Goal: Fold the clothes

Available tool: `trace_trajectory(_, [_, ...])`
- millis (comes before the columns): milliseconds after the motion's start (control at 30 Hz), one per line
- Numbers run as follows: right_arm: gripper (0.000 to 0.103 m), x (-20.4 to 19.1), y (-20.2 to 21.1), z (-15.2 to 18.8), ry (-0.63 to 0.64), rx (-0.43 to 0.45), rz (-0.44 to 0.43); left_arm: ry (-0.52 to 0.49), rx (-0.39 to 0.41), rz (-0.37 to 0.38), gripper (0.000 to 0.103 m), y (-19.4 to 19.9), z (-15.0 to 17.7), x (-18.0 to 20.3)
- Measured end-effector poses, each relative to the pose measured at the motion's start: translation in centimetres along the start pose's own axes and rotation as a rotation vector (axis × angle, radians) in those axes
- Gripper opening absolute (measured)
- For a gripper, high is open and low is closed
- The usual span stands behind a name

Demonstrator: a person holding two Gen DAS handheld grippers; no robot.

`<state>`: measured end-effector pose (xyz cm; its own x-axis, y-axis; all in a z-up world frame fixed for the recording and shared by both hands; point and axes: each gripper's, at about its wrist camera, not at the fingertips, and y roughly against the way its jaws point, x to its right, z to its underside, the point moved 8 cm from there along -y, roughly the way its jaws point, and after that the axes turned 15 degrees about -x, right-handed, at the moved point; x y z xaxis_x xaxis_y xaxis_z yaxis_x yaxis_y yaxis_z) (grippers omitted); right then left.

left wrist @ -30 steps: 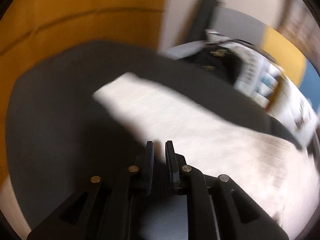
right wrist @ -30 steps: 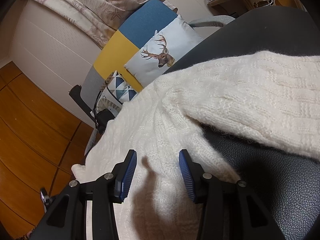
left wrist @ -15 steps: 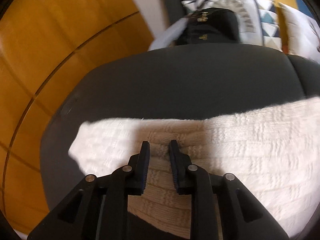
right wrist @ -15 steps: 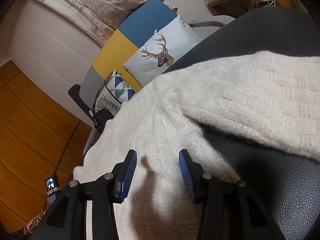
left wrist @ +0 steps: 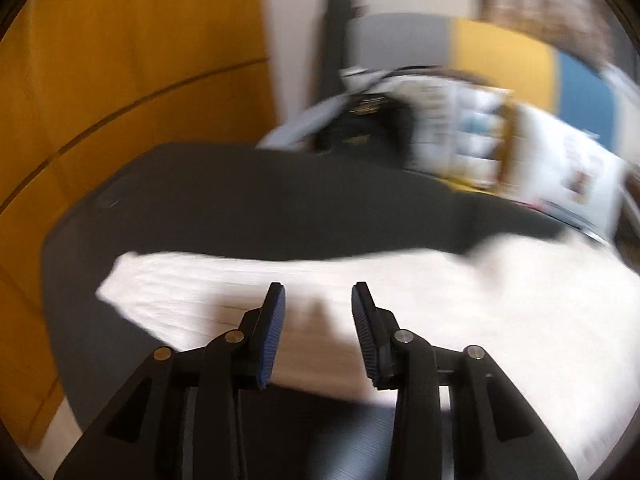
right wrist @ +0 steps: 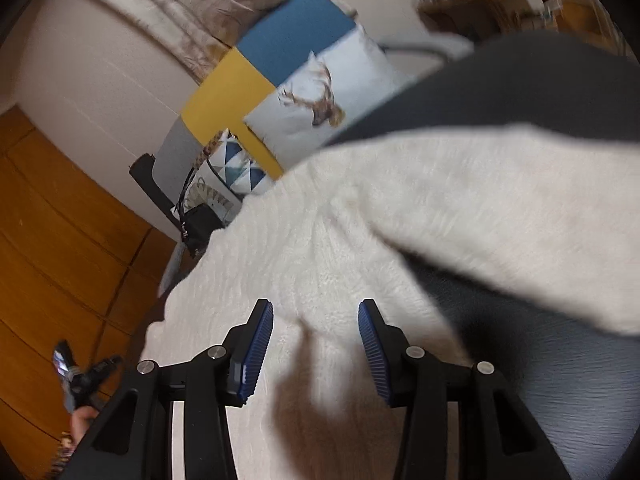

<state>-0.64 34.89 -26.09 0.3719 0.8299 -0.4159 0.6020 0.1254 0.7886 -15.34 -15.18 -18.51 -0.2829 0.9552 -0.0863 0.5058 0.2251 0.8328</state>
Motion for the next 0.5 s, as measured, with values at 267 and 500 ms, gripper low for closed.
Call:
trace_trajectory(267, [0.045,4.4,3.3,-1.0,0.027,0.017,0.27,-0.423,0.075,-0.008,0.051,1.2,5.7,10.8])
trace_trajectory(500, [0.047,9.5,2.2,-2.9,0.056,-0.052,0.44,-0.709,0.173,-0.133,0.067,-0.5,7.7,14.3])
